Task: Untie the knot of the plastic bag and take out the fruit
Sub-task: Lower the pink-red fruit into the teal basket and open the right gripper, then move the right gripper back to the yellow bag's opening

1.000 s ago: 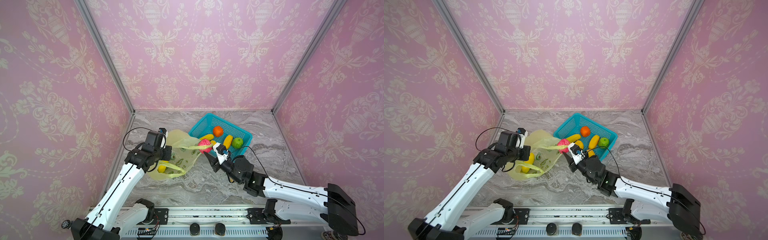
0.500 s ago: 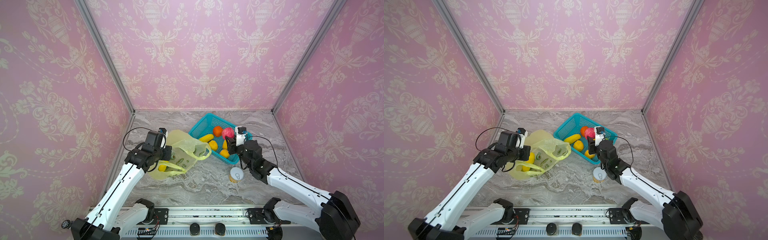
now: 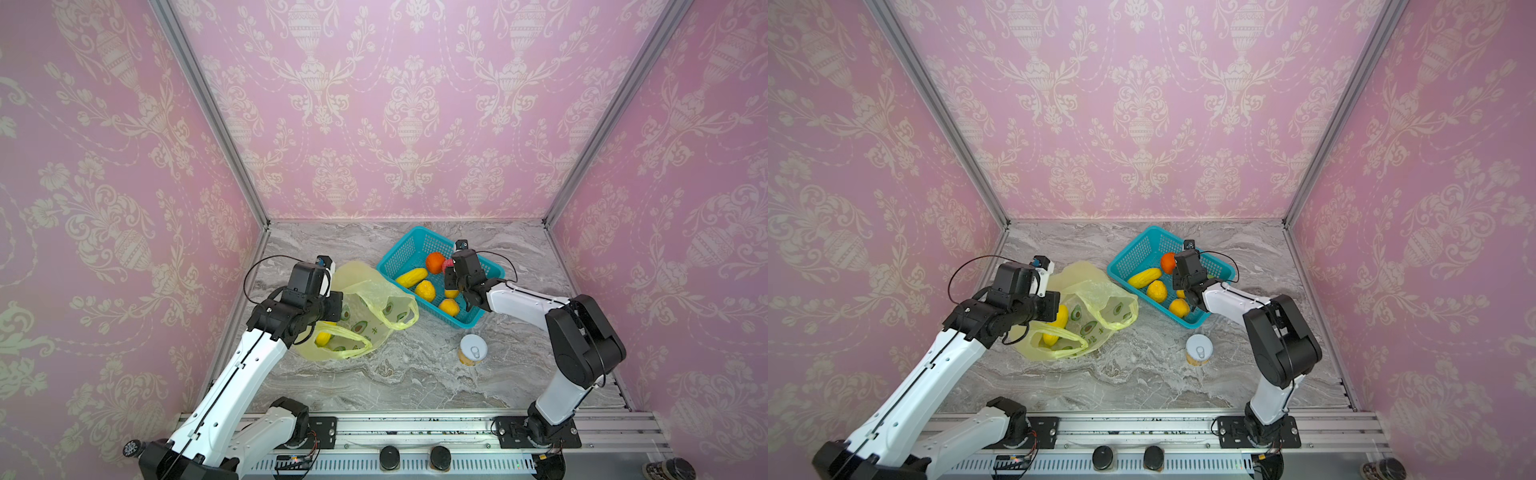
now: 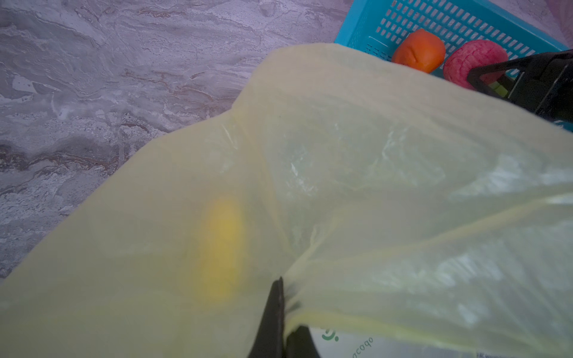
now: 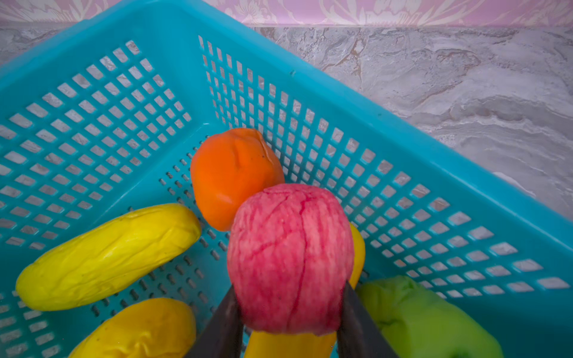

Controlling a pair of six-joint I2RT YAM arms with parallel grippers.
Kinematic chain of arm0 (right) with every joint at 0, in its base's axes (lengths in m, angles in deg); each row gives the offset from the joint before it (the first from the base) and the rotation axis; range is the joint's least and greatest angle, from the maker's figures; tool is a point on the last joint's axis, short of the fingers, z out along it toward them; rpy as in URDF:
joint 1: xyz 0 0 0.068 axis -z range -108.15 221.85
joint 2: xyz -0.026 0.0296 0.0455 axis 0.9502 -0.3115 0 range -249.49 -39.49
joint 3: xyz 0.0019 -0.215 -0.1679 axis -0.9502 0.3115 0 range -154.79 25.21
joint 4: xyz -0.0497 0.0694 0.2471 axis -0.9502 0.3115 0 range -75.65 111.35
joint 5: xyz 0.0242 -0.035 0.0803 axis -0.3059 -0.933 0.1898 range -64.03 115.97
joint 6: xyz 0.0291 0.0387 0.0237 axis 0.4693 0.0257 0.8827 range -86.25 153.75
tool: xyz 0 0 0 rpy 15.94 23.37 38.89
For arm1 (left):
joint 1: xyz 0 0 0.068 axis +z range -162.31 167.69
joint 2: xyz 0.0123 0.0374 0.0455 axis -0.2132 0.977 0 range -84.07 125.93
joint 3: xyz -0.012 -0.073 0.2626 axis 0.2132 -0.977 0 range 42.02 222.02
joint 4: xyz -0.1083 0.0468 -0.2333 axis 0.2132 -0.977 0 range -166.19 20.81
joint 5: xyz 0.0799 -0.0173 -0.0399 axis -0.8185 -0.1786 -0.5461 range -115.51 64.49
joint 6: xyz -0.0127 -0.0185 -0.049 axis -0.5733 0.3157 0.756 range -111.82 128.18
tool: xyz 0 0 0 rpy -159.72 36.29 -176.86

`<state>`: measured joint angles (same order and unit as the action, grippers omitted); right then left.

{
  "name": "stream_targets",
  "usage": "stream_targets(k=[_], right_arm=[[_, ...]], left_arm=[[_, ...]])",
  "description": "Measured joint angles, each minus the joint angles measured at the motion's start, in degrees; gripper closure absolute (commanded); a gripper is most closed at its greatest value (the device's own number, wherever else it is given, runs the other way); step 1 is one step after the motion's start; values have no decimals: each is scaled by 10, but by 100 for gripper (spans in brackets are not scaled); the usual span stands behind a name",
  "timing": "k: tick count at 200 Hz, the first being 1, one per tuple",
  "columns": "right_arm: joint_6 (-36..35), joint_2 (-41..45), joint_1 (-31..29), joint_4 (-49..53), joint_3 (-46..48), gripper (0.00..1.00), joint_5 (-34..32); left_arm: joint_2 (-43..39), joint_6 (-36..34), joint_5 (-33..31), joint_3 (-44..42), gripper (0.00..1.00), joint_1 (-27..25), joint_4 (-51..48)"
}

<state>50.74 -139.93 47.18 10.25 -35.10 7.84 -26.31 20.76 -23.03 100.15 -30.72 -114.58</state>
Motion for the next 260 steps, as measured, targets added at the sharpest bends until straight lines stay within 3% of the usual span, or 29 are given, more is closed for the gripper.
stream_targets(k=[6, 41, 60, 81, 126, 161, 199, 230, 260], right_arm=[[0, -7, 1, 2, -9, 72, -3], [0, -30, 9, -1, -26, 28, -10], [1, -26, 10, -10, -4, 16, -10], [-4, 3, 9, -20, 36, 13, -2], [-5, 170, 10, -69, 156, 17, 25], [-20, 343, -7, -128, 270, 44, 77], [-65, 502, -88, -177, 323, 58, 150], [-111, 528, -190, -198, 327, 61, 213], [-167, 464, -275, -194, 303, 65, 254]], left_arm=[[0, 0, 1, 0, 100, 0, 0], [0, 0, 2, 0, 100, 0, 1], [0, 0, 2, 0, 100, 0, 1], [0, 0, 3, 0, 100, 0, 1], [0, 0, 8, 0, 100, 0, 4], [0, 0, 11, 0, 100, 0, 4], [0, 0, 17, 0, 100, 0, 5], [0, 0, 17, 0, 100, 0, 5], [0, 0, 17, 0, 100, 0, 5]])
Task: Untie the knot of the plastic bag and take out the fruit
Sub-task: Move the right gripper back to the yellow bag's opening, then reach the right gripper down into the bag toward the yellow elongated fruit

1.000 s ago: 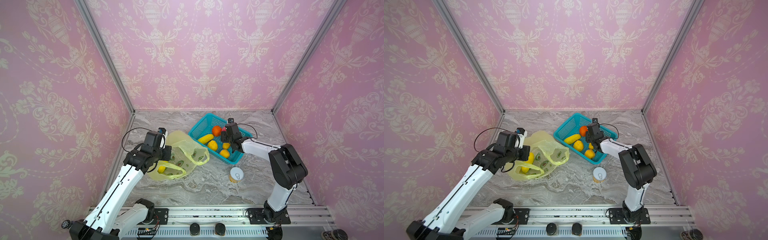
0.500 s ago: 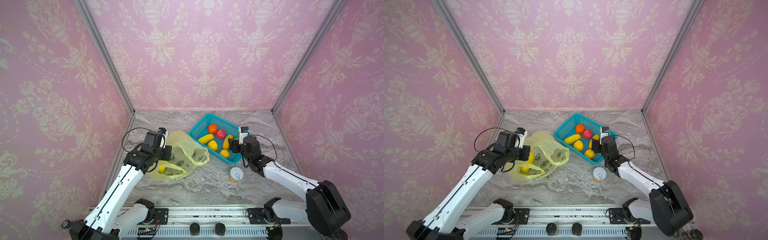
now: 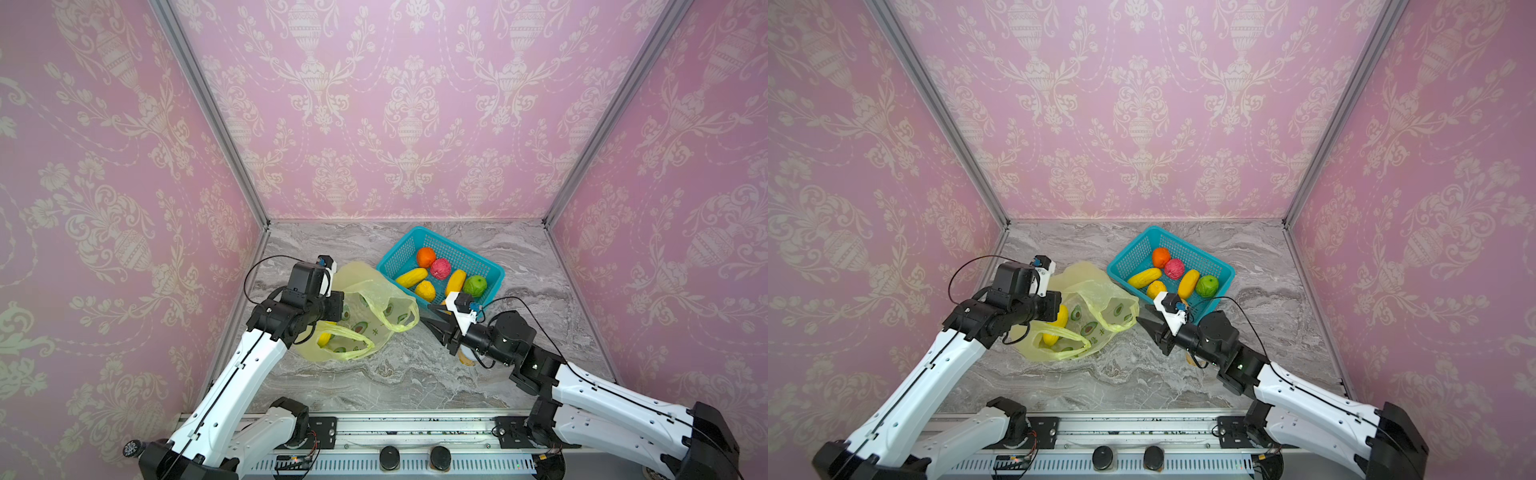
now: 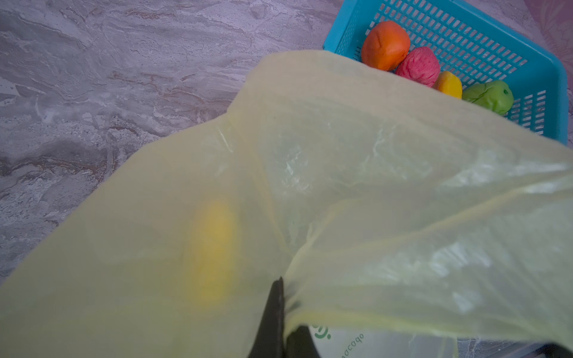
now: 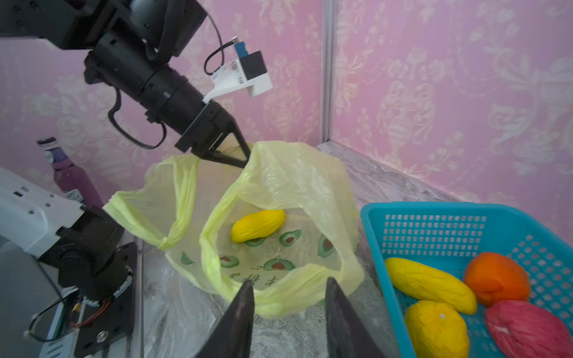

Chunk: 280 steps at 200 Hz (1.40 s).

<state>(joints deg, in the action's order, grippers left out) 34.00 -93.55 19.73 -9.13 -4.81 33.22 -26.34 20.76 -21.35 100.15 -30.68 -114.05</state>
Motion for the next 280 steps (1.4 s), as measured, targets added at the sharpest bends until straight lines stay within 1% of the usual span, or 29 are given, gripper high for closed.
stream_targets(k=[22, 33, 72, 101, 112, 126, 147, 157, 162, 179, 194, 211, 222, 244, 267, 280], right_arm=[[-33, -71, -41, -3, -25, 70, 11], [-42, -107, -50, -4, -35, 70, 22], [-50, -213, -52, -12, -84, 76, 38], [-50, -273, -53, -28, -118, 76, 43], [-50, -295, -53, -28, -131, 75, 45], [-50, -316, -57, -27, -145, 67, 45], [-64, -318, -73, -31, -145, 56, 38], [-74, -312, -82, -42, -136, 55, 41], [-78, -305, -86, -50, -127, 55, 43], [-91, -273, -97, -73, -90, 63, 55], [-97, -250, -99, -88, -70, 70, 56], [-94, -249, -99, -100, -72, 77, 47], [-90, -261, -99, -107, -78, 79, 38], [-70, -314, -99, -130, -107, 81, 28], [-45, -386, -99, -146, -146, 80, 22], [-34, -418, -99, -149, -164, 76, 22]], left_arm=[[0, 0, 0, 0, 100, 0, 0], [0, 0, 0, 0, 100, 0, 0], [-1, 0, 2, 0, 100, 0, 0], [-10, 0, 4, 0, 100, 0, 1], [-11, 0, 4, 0, 100, 0, 1], [-11, 0, 4, 0, 100, 0, 1], [-11, 0, 4, 0, 100, 2, 1], [-11, 0, 4, 0, 100, 2, 0], [-11, 0, 4, 0, 100, 2, 0], [-9, 0, 0, 9, 100, 3, -2], [7, -1, -3, 41, 100, 3, -8], [36, -1, -2, 92, 100, 3, -9], [47, 0, 2, 116, 100, 3, -3], [53, 0, 22, 143, 100, 3, 10], [51, 1, 43, 146, 100, 2, 22], [50, 2, 50, 146, 100, 2, 24]])
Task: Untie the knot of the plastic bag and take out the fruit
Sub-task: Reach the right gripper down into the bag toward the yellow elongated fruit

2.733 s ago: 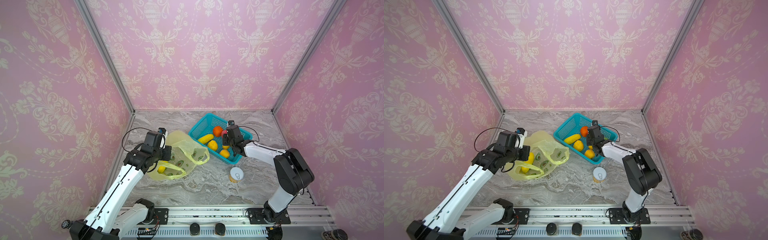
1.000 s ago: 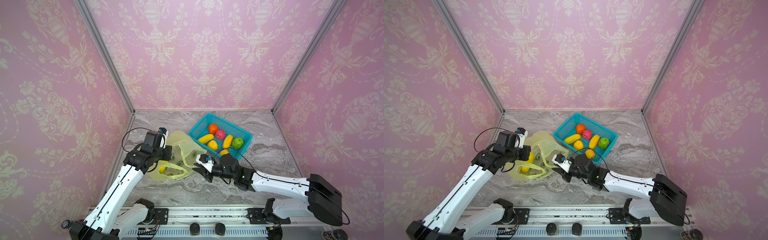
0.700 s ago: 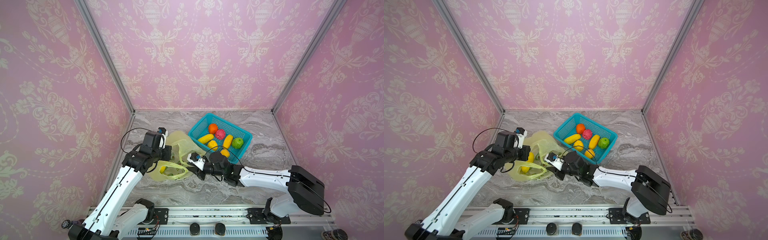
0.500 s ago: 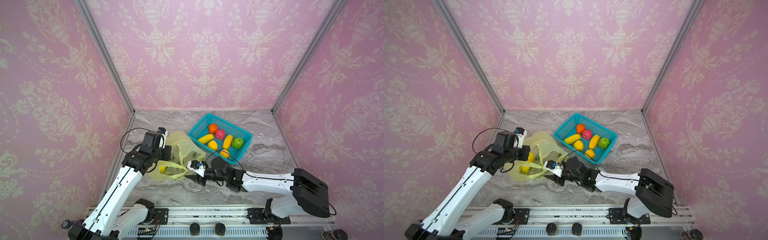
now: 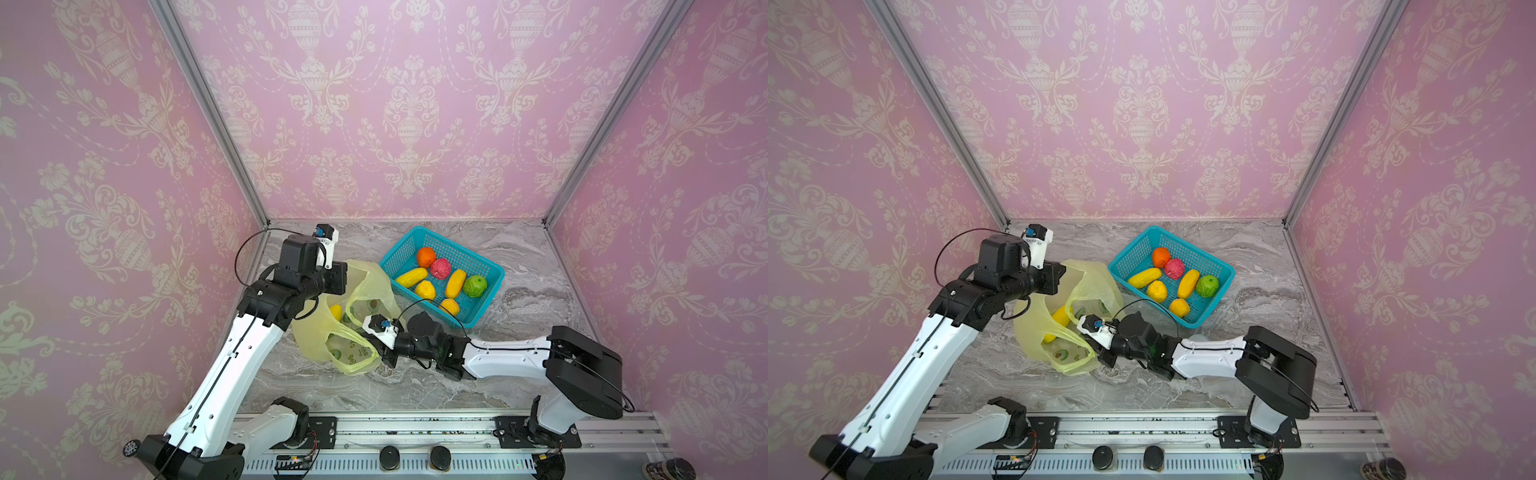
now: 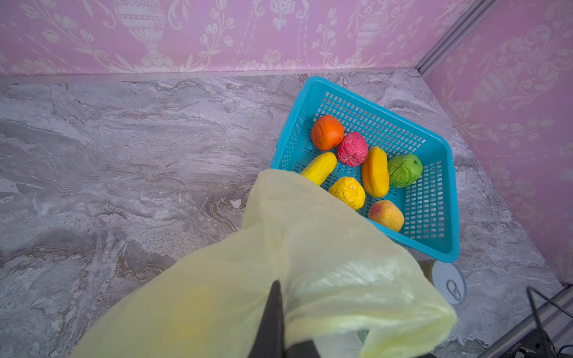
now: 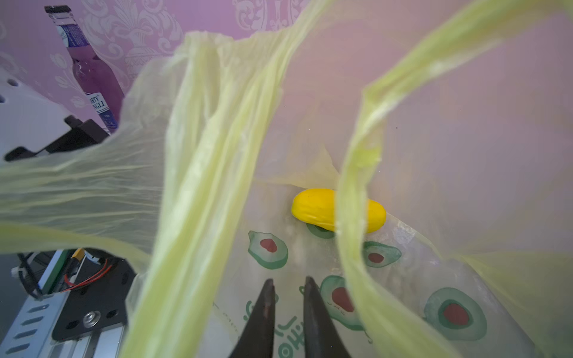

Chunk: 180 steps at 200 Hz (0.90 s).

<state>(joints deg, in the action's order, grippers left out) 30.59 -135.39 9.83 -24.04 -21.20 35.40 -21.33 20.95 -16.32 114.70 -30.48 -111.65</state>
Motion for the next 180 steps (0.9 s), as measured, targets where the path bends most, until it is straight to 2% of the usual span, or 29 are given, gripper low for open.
stream_targets(k=[6, 25, 37, 105, 138, 180], right_arm=[[3, -12, 0, 0, -7, 71, 0], [11, -45, -2, -4, -29, 44, -5], [19, -65, -5, -6, -43, 34, -23], [68, -218, -10, 37, -202, 9, -158], [106, -271, -7, 113, -300, 5, -229], [169, -310, 16, 187, -375, 3, -243]], left_arm=[[-1, 0, 4, 0, 100, 0, 2], [-4, 2, 17, 0, 100, 0, 9], [-8, 3, 26, -2, 100, 0, 15], [-41, 4, 86, -59, 100, -5, 37], [-52, 4, 108, -69, 100, -5, 45], [-61, 5, 131, -73, 100, -8, 56]])
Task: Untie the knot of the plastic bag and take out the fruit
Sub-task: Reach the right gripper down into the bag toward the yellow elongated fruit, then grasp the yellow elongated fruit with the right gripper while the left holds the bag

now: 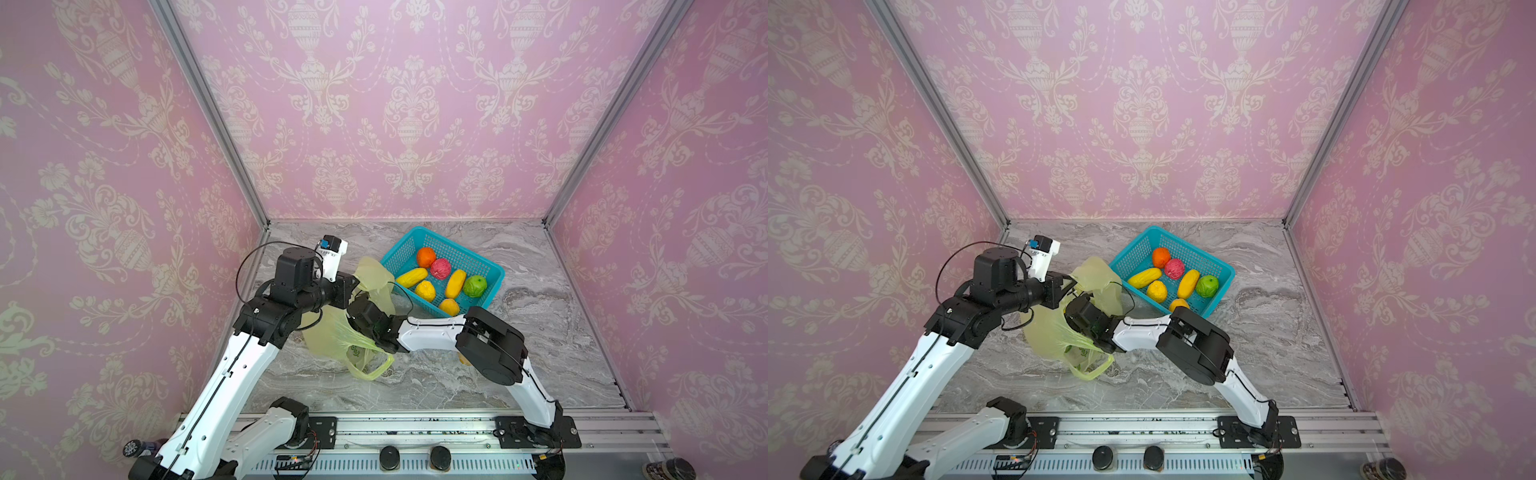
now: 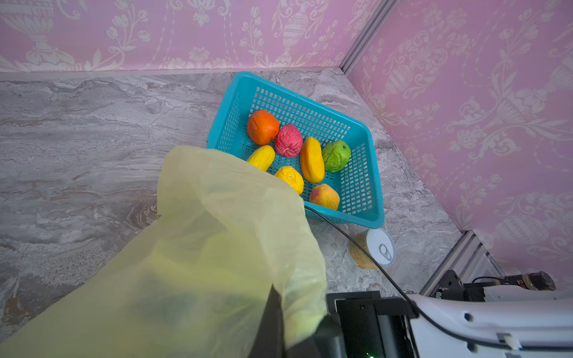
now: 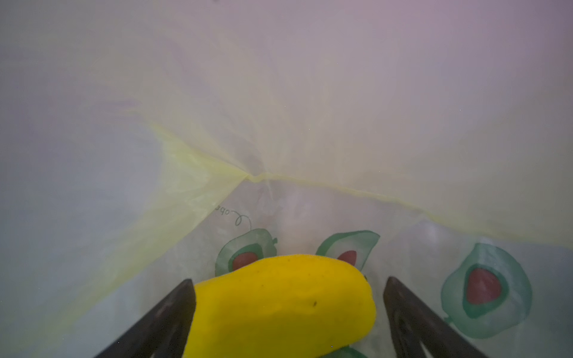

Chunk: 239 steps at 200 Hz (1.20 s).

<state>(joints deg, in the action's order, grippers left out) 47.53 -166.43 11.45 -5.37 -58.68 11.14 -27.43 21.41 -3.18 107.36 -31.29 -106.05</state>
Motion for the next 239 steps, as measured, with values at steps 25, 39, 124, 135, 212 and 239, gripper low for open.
stream_targets(k=[25, 39, 124, 135, 212, 239], right_arm=[[24, -24, 9, 26, -24, 2, 12], [33, -33, 10, 28, -36, 2, 26], [71, -75, 31, 96, -86, 22, 66], [72, -75, 34, 96, -86, 32, 66], [72, -26, 38, 79, -12, 72, 66], [61, 50, 38, 38, 95, 77, 82]], left_arm=[[0, 0, 1, -2, 100, 0, 0], [0, 0, 1, -4, 100, 0, 0], [0, 0, 1, -7, 100, 0, 0], [0, 0, 1, -7, 100, 0, 0], [0, -3, -67, -7, 100, 0, -14], [3, -4, -119, -7, 100, 0, -29]])
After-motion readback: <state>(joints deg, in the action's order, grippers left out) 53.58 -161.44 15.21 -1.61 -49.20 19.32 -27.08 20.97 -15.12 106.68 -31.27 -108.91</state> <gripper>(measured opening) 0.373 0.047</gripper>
